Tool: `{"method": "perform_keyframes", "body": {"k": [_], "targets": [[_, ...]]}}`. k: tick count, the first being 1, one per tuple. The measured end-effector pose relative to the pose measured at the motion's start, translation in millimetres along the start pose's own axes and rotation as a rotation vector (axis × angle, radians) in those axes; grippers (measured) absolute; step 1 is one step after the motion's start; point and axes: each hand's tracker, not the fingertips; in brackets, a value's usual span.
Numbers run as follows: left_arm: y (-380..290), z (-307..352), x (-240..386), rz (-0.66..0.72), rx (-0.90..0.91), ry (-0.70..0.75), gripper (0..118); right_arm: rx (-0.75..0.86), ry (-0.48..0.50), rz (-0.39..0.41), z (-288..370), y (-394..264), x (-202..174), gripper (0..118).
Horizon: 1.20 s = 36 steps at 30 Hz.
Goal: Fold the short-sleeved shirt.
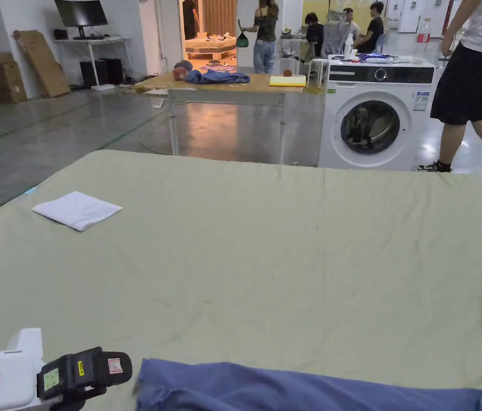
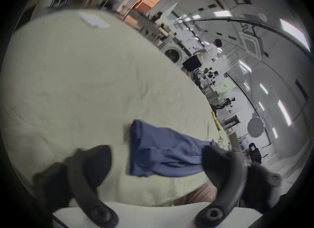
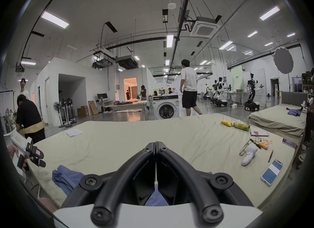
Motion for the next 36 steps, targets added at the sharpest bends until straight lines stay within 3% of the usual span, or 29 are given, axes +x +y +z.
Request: {"method": "perform_keyframes", "body": {"k": [5, 8, 10, 15, 16, 17, 18, 19, 20, 21, 29, 31, 33, 35, 36], "targets": [[2, -51, -57, 0.298, -0.107, -0.264, 102, -0.057, 0.004, 0.005, -10, -1, -7, 0], [6, -71, -48, 0.269, -0.081, -0.389, 102, -0.074, 0.010, 0.011, -12, 1, -14, 0], [7, -91, -40, 0.316, -0.152, -0.399, 102, -0.080, 0.016, 0.021, -11, 7, -21, 0], [13, -124, -30, 0.205, -0.277, -0.403, 97, -0.089, 0.045, 0.029, -12, 11, -29, 0], [13, -125, -32, 0.185, -0.273, -0.379, 83, -0.091, 0.051, 0.030, -13, 11, -30, 0], [13, -126, -34, 0.164, -0.271, -0.338, 59, -0.092, 0.057, 0.030, -13, 11, -31, 0], [10, -130, -40, 0.150, -0.277, -0.245, 20, -0.093, 0.062, 0.030, -11, 9, -31, 0], [5, -136, -48, 0.121, -0.293, -0.087, 6, -0.097, 0.066, 0.029, -11, 8, -32, 0], [-4, -135, -57, 0.106, -0.287, -0.070, 5, -0.103, 0.070, 0.028, -12, 7, -32, 0], [-1, -132, -47, 0.153, -0.223, -0.237, 5, -0.113, 0.076, 0.025, -13, 6, -32, 0], [3, -86, 23, -0.102, -0.192, 0.041, 3, -0.138, 0.102, -0.015, -12, -1, -25, 0], [4, -64, 44, -0.282, -0.157, 0.194, 3, -0.133, 0.110, -0.036, -8, -1, -20, 0], [3, -45, 60, -0.449, -0.095, 0.467, 3, -0.126, 0.112, -0.042, -6, -1, -15, 0], [-2, -37, 72, -0.570, -0.074, 0.695, 3, -0.121, 0.115, -0.040, -3, -3, -8, 0], [-4, -36, 76, -0.593, -0.084, 0.727, 3, -0.121, 0.115, -0.038, -2, -4, -5, 0]]}}
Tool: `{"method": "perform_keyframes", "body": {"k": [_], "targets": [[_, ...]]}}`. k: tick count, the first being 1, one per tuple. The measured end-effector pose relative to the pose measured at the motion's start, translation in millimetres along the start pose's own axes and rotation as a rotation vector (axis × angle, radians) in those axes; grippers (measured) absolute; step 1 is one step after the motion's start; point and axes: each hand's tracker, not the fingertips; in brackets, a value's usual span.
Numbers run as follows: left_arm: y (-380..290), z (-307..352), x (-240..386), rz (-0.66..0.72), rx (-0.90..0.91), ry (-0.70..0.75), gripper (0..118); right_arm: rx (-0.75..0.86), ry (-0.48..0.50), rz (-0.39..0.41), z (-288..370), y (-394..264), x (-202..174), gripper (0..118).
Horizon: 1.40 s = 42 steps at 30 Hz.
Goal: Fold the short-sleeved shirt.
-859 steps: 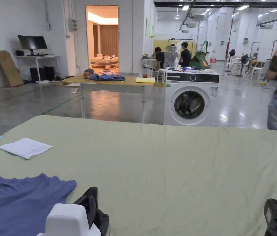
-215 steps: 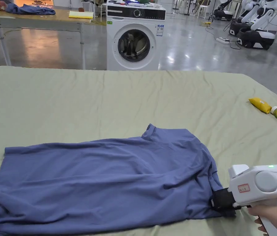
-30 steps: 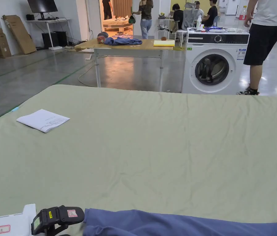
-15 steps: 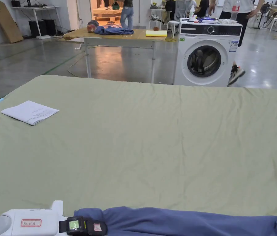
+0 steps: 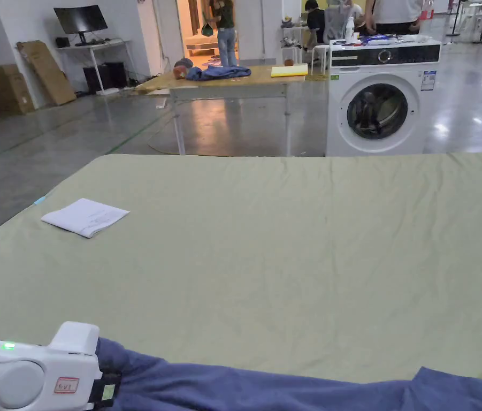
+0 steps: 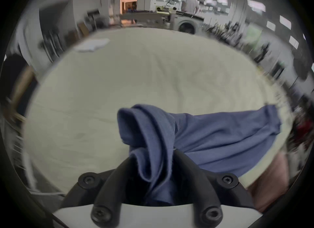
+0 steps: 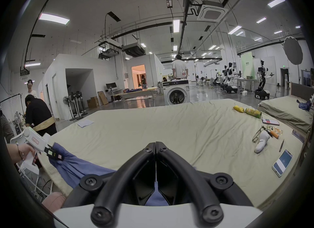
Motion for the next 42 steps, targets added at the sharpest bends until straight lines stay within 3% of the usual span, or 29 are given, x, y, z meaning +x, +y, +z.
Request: {"method": "perform_keyframes", "body": {"k": [2, 8, 9, 10, 11, 12, 14, 19, 21, 24, 26, 30, 37, 40, 42], "targets": [[4, 10, 15, 0.053, 0.002, -0.106, 3, -0.001, -0.004, -0.002, 3, -2, 6, 0], [40, 16, 120, 0.225, -0.029, -0.625, 6, 0.001, -0.012, -0.060, 12, -4, 22, 0], [45, 10, 142, 0.215, -0.050, -0.709, 16, 0.005, -0.016, -0.066, 14, -4, 23, 0], [48, 6, 161, 0.206, -0.064, -0.777, 42, 0.009, -0.022, -0.066, 17, -4, 24, 0], [51, 4, 178, 0.211, -0.063, -0.810, 68, 0.011, -0.025, -0.064, 19, -4, 24, 0], [52, 0, 191, 0.217, -0.099, -0.846, 84, 0.009, -0.026, -0.060, 20, -3, 25, 0], [56, 0, 205, 0.233, -0.088, -0.878, 87, 0.008, -0.028, -0.053, 23, -3, 26, 0], [50, 14, 183, 0.156, -0.014, -0.725, 87, 0.017, -0.026, -0.040, 26, -5, 28, 0], [42, 21, 166, 0.106, 0.013, -0.662, 78, 0.014, -0.020, -0.045, 24, -5, 29, 0], [27, 25, 152, 0.056, 0.084, -0.494, 0, 0.008, -0.013, -0.055, 20, -7, 27, 0], [17, 15, 153, 0.033, 0.064, -0.446, 0, 0.002, -0.010, -0.056, 18, -9, 26, 0], [11, -9, 181, 0.012, -0.041, -0.583, 0, -0.012, -0.001, -0.048, 17, -9, 25, 0], [10, -47, 254, -0.067, -0.126, -0.632, 0, -0.019, -0.024, -0.046, 15, -10, 22, 0], [8, -34, 270, -0.123, -0.090, -0.647, 0, -0.022, -0.015, -0.038, 13, -9, 17, 0], [6, -20, 272, -0.081, -0.120, -0.842, 0, -0.023, -0.005, -0.026, 13, -8, 14, 0]]}}
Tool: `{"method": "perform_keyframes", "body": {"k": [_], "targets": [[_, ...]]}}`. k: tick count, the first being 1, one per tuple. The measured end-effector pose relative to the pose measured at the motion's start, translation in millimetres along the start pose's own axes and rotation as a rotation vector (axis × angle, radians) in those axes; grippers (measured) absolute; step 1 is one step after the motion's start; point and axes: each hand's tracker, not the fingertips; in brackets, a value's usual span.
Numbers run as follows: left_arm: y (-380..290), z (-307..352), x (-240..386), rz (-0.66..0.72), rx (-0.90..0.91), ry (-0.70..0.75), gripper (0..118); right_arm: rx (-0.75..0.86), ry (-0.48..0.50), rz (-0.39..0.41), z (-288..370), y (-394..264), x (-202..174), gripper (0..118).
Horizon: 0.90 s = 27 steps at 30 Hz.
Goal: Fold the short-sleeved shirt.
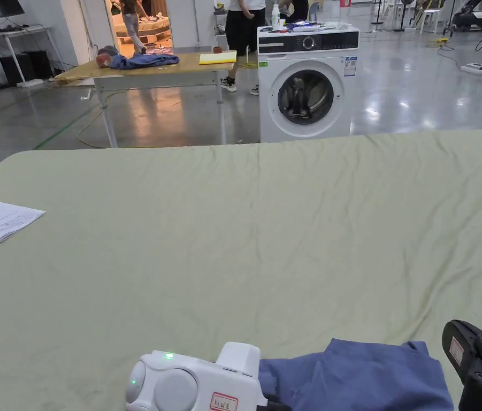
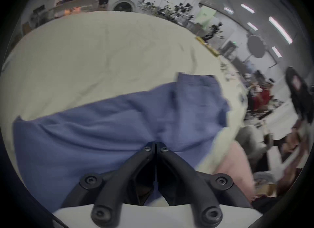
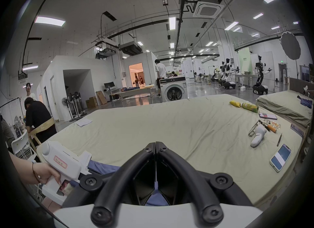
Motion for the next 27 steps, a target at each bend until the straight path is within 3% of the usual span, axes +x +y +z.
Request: {"method": "perform_keyframes", "body": {"k": [2, 3, 6, 8, 9, 10, 11, 12, 13, 19, 24, 27], "targets": [[-2, 14, 6, 0.063, 0.010, -0.243, 0, -0.001, 0.010, 0.009, -1, 1, -3, 0], [-6, 23, 9, 0.072, 0.046, -0.278, 0, 0.000, 0.013, 0.017, -1, 2, -5, 0], [-11, 59, -5, 0.071, 0.137, -0.203, 0, 0.027, 0.008, 0.095, 0, 4, -12, 0], [-16, 90, -35, 0.109, 0.190, -0.126, 0, 0.032, 0.018, 0.086, 1, 5, -14, 0], [-20, 107, -54, 0.150, 0.220, -0.097, 5, 0.033, 0.026, 0.080, 1, 5, -15, 0], [-19, 124, -79, 0.204, 0.251, -0.072, 21, 0.030, 0.031, 0.079, 1, 4, -16, 0], [-23, 139, -99, 0.251, 0.270, -0.062, 64, 0.024, 0.034, 0.083, 0, 4, -18, 0], [-29, 153, -118, 0.301, 0.289, -0.056, 91, 0.018, 0.036, 0.088, -2, 3, -19, 0], [-37, 164, -136, 0.336, 0.306, -0.064, 104, 0.011, 0.040, 0.095, -3, 2, -21, 0], [-64, 193, -212, 0.498, 0.320, -0.107, 105, -0.021, 0.051, 0.105, -9, -2, -31, 0], [-69, 139, -238, 0.629, 0.203, -0.359, 105, -0.064, 0.051, 0.098, -13, -7, -39, 0], [-53, 118, -230, 0.619, 0.272, -0.473, 104, -0.047, 0.040, 0.180, -10, -6, -48, 0]]}}
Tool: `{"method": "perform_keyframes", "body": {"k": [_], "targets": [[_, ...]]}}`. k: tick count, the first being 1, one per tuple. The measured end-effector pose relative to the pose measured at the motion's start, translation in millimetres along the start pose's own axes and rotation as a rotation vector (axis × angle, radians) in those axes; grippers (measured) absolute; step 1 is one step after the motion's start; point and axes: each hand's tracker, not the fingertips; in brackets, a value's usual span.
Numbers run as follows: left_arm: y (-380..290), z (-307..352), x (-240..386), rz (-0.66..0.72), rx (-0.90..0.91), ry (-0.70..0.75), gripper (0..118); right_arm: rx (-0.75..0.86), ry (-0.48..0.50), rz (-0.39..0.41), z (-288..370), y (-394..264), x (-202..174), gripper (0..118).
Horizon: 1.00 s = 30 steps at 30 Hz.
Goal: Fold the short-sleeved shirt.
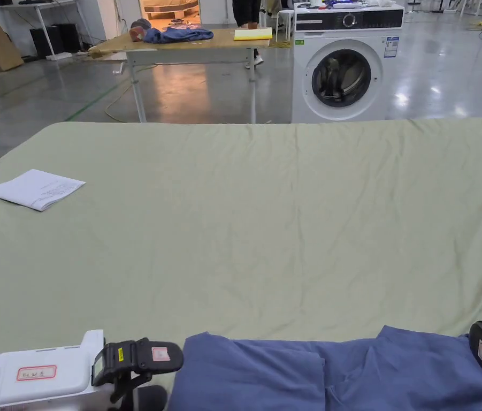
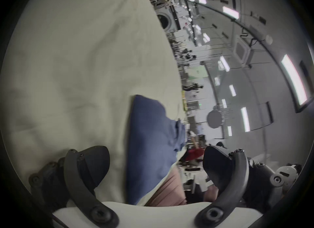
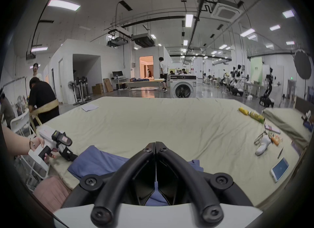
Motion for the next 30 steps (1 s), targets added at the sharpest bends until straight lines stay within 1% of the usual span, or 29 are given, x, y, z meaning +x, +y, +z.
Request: {"method": "perform_keyframes", "body": {"k": [1, 4, 7, 8, 9, 10, 11, 12, 13, 14, 16, 18, 20, 21, 22, 23, 25, 26, 27, 29, 30], "targets": [[1, -11, -2, 0.019, -0.026, 0.002, 104, 0.005, 0.003, 0.009, 2, 2, -3, 0], [5, -38, -2, -0.028, -0.079, -0.019, 104, 0.016, 0.016, 0.013, 5, 6, -8, 0], [8, -57, -8, -0.003, -0.107, -0.041, 103, 0.014, 0.033, 0.013, 6, 8, -9, 0], [9, -58, -9, -0.005, -0.112, -0.047, 100, 0.014, 0.033, 0.017, 6, 9, -8, 0], [10, -58, -11, -0.008, -0.111, -0.048, 89, 0.016, 0.031, 0.019, 6, 9, -7, 0], [11, -56, -13, -0.018, -0.107, -0.030, 48, 0.017, 0.027, 0.019, 6, 10, -5, 0], [8, -51, -21, -0.040, -0.093, 0.052, 7, 0.018, 0.025, 0.017, 7, 11, -4, 0], [7, -51, -28, -0.079, -0.099, 0.241, 5, 0.019, 0.021, 0.014, 7, 11, -2, 0], [2, -49, -35, -0.131, -0.097, 0.335, 5, 0.021, 0.015, 0.010, 8, 11, 0, 0], [1, -48, -24, -0.097, -0.052, 0.142, 5, 0.021, 0.010, 0.007, 8, 10, 2, 0], [-6, -51, -11, -0.125, -0.066, 0.258, 4, 0.017, 0.003, 0.002, 8, 10, 4, 0], [-13, -51, 11, -0.160, -0.041, 0.339, 4, 0.016, 0.004, -0.004, 9, 8, 8, 0], [-19, -47, 41, -0.248, -0.029, 0.432, 3, 0.023, 0.007, -0.006, 10, 9, 12, 0], [-20, -43, 54, -0.274, -0.032, 0.452, 3, 0.030, 0.008, -0.008, 11, 9, 13, 0], [-21, -36, 70, -0.331, -0.027, 0.490, 3, 0.036, 0.010, -0.013, 11, 10, 15, 0], [-21, -29, 87, -0.377, -0.009, 0.550, 3, 0.042, 0.011, -0.019, 11, 9, 17, 0], [-21, -14, 115, -0.490, 0.028, 0.779, 3, 0.052, 0.015, -0.035, 12, 8, 21, 0], [-22, -7, 127, -0.550, 0.057, 0.951, 3, 0.052, 0.018, -0.045, 12, 6, 23, 0], [-28, -5, 138, -0.645, 0.074, 1.114, 3, 0.052, 0.021, -0.054, 12, 5, 24, 0], [-37, -2, 145, -0.824, 0.017, 1.268, 3, 0.047, 0.029, -0.070, 11, 1, 27, 0], [-39, 1, 147, -0.809, 0.013, 1.270, 3, 0.046, 0.030, -0.077, 10, -1, 29, 0]]}}
